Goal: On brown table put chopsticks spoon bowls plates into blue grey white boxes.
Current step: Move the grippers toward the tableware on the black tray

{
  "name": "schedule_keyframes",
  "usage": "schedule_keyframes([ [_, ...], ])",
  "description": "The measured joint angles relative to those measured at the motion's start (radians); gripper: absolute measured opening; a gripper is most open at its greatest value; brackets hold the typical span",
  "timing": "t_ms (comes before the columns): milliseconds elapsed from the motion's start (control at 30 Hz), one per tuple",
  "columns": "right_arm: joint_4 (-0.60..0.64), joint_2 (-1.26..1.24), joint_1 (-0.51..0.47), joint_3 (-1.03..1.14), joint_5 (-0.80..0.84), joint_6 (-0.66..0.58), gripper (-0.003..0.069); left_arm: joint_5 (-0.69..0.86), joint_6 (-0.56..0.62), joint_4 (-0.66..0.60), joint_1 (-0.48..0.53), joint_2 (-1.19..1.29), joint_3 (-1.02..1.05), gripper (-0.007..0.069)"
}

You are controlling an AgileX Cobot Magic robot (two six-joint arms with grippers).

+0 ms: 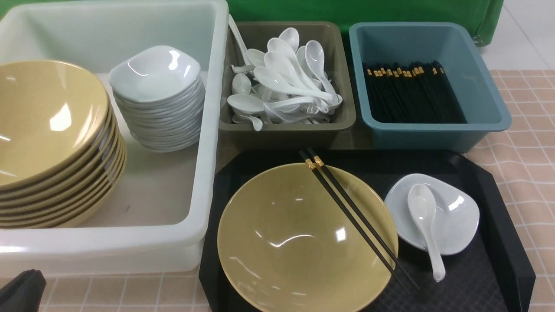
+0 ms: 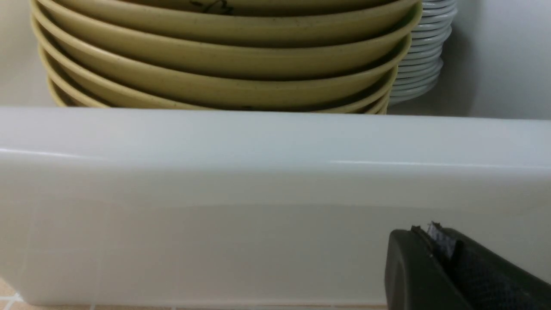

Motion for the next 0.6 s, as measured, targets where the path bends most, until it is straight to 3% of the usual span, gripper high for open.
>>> schedule_keyframes([
  [600, 0.02, 0.0, 0.0, 0.0, -0.005, 0.03, 0.0237, 0.0, 0.0, 0.0, 0.0, 0.0, 0.0, 0.0002],
])
